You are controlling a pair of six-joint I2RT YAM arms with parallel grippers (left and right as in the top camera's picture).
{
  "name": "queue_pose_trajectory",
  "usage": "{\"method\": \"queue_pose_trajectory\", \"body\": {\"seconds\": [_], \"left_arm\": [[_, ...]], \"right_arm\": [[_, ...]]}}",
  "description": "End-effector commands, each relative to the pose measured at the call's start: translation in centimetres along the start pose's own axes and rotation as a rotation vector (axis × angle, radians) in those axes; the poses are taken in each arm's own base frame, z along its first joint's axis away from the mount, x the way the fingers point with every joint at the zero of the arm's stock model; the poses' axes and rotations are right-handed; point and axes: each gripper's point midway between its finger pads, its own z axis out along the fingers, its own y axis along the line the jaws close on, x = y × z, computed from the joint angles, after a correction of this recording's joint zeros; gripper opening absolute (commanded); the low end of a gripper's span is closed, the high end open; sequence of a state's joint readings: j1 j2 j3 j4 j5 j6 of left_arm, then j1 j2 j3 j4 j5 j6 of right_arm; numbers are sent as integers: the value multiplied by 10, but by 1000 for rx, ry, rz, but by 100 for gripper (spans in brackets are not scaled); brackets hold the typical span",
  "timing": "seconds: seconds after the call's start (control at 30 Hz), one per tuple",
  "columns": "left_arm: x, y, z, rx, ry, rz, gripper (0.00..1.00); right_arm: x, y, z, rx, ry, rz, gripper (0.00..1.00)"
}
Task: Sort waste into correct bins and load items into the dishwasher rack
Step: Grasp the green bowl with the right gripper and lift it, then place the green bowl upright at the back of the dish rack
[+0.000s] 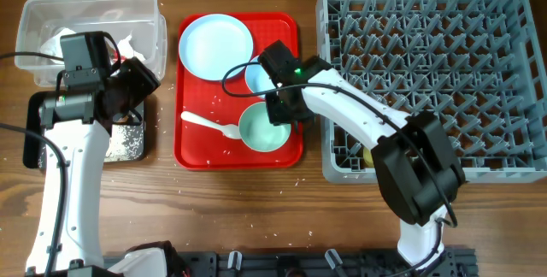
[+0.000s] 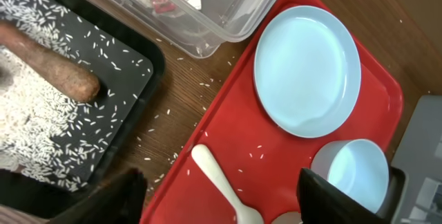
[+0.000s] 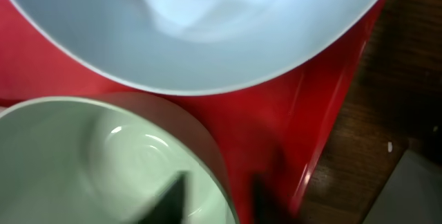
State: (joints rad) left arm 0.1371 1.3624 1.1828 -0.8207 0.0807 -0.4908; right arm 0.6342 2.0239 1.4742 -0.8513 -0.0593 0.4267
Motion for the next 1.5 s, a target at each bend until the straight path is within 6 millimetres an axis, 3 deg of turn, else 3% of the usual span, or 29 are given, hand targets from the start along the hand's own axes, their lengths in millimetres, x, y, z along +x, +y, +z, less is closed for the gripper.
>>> {"method": "queue_pose_trajectory", "body": {"seconds": [0.0,0.1,0.17,0.23,0.27,0.37,0.4,0.43,0.5,0.6,0.7,0.9,1.1,1.33,1.47], "left_arm": [[2,1,3,-13,6,17,100],[2,1,3,-13,6,17,100],[2,1,3,-13,6,17,100],[2,1,3,-13,6,17,100],[2,1,3,-13,6,17,100],[2,1,3,-13,6,17,100],[2,1,3,-13,6,17,100],[2,1,3,-13,6,17,100],[2,1,3,-13,7,17,100],[2,1,3,-13,6,17,100],[2,1,3,-13,6,17,100],[2,1,3,-13,6,17,100],[2,1,3,-13,6,17,100],[2,1,3,-13,6,17,100],[2,1,3,-13,6,17,100]], "right_arm": [[4,-6,8,30,13,-8,4],[6,-7,5,33,19,-8,4],[-1,-5,-20,36,-17,-10,4],[-21,3,-89,2,-158,-17,4],[-32,-3,-130,34,-261,-5,4],[-48,-58,-258,261,-653,99,4],[-44,-92,-302,434,-790,175,4],[-41,-114,-327,565,-865,229,4],[-41,-138,-346,731,-923,284,4],[-79,-166,-333,899,-870,208,4],[-126,-197,-295,1104,-758,106,4],[-193,-208,-212,1243,-644,-118,4],[-192,-230,-155,1301,-466,-216,4],[-190,-232,-151,1304,-456,-218,4],[-193,-242,-154,1307,-481,-177,4]]}}
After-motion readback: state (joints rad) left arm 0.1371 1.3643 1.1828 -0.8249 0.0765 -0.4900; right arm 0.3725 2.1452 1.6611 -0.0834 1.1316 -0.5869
